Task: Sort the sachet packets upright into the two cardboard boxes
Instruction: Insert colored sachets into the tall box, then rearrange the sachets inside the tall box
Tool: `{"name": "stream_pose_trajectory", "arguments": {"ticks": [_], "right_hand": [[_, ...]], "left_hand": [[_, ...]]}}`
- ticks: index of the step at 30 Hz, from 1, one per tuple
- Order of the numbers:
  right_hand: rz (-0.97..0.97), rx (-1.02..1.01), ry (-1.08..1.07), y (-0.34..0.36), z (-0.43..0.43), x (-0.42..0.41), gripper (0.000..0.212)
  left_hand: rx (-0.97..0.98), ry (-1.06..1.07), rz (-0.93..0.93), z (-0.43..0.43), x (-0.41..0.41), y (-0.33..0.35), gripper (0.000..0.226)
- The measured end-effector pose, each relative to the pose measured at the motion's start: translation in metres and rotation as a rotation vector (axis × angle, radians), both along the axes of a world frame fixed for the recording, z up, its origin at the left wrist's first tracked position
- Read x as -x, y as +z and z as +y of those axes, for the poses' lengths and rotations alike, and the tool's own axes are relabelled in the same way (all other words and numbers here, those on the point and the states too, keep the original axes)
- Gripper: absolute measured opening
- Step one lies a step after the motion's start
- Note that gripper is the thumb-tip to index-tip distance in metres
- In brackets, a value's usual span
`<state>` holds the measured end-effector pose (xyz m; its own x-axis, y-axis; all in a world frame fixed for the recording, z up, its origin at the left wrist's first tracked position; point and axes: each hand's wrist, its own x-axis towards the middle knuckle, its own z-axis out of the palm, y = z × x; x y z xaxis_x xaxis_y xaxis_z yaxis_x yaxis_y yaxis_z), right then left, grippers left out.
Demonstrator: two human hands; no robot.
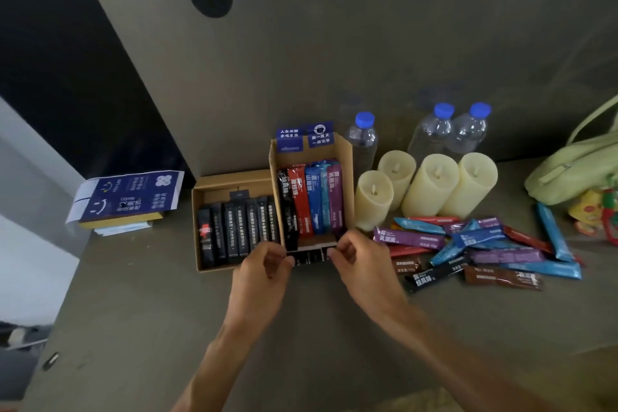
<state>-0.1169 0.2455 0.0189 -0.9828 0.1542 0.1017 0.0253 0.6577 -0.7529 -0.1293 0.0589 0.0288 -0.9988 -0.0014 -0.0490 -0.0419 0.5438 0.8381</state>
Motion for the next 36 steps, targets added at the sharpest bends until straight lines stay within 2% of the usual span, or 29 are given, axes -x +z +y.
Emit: {"name": "stream_pose_trajectory", "arguments": {"ticks": [6, 9, 14, 17, 21, 24, 28, 31, 32, 34, 36], "right_hand": [[-0.084, -0.023, -0.206, -0.015, 0.065, -0.054, 0.030], [-0.161, -0.043, -0.320, -0.019, 0.095, -0.074, 0.031], [-0.203, -0.054, -0.415, -0.023, 0.135, -0.098, 0.018], [-0.230, -0.032, -0.442, -0.024, 0.148, -0.104, 0.012], [-0.278, -0.004, -0.449, -0.027, 0.158, -0.105, 0.012], [-0.281, -0.018, -0.437, -0.030, 0.163, -0.102, 0.015], [-0.205, -0.174, -0.348, -0.029, 0.175, -0.095, 0.007], [-0.222, -0.239, -0.261, -0.026, 0.187, -0.086, 0.035], [-0.243, -0.229, -0.231, -0.024, 0.190, -0.083, 0.039], [-0.273, -0.178, -0.181, -0.021, 0.193, -0.076, 0.030], [-0.280, -0.066, -0.149, -0.017, 0.191, -0.073, 0.009]], "left_hand": [[-0.055, -0.155, 0.004, 0.053, -0.022, 0.004, 0.008], [-0.055, -0.260, 0.013, 0.089, -0.029, -0.001, 0.008], [0.088, -0.425, -0.025, 0.146, -0.033, -0.028, 0.009], [0.211, -0.433, -0.036, 0.174, -0.033, -0.038, 0.008], [0.428, -0.460, -0.027, 0.199, -0.032, -0.043, 0.024], [0.481, -0.458, -0.039, 0.205, -0.032, -0.045, 0.029], [0.342, -0.486, 0.018, 0.198, -0.027, -0.043, 0.009], [0.178, -0.460, 0.034, 0.190, -0.020, -0.030, 0.012], [0.144, -0.453, 0.032, 0.189, -0.016, -0.023, 0.010], [0.078, -0.452, 0.052, 0.187, -0.008, -0.010, 0.009], [0.009, -0.440, 0.076, 0.186, -0.001, 0.005, 0.005]]}}
